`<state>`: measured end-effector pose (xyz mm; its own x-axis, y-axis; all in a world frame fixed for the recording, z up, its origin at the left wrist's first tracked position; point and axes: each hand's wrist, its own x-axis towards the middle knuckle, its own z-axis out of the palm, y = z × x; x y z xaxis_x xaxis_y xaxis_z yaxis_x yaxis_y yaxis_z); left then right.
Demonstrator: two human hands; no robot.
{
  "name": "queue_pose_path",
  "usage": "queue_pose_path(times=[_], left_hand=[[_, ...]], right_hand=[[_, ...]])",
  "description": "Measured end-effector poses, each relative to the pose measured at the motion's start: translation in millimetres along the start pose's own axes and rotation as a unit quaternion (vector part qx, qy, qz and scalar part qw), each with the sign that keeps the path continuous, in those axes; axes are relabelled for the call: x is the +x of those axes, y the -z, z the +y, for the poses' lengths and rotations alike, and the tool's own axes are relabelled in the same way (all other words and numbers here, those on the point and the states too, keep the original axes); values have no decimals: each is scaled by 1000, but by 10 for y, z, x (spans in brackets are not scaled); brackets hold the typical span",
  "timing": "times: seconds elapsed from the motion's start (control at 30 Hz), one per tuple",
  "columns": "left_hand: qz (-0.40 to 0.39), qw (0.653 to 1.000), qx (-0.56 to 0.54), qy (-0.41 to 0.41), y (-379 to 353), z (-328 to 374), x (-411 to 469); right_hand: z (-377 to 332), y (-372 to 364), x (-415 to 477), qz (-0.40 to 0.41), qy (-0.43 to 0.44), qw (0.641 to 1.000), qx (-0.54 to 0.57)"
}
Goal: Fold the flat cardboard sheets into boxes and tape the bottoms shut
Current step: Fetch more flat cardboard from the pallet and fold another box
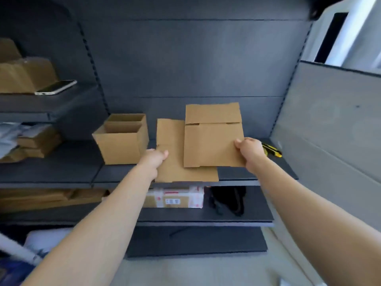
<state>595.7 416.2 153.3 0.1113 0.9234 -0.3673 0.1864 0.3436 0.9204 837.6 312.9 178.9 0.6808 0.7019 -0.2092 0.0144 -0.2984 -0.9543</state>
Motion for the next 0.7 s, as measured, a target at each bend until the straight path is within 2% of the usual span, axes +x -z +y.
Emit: queue_pose_path(times=[0.13, 0.27, 0.47, 0.7], left_hand=[[-8, 999, 37, 9, -1025, 44, 269], [3, 996, 71, 51, -1685, -66, 484], [49, 986, 119, 108, -2121, -226, 843], [55, 980, 135, 134, -2350, -290, 1454]], right_hand=[[168, 826, 573, 46, -37, 998, 26], [340, 1321, 1034, 56, -58, 996, 34], [542, 1527, 1618, 62, -88, 993, 44], [548, 1448, 2233, 70, -105, 991, 35]])
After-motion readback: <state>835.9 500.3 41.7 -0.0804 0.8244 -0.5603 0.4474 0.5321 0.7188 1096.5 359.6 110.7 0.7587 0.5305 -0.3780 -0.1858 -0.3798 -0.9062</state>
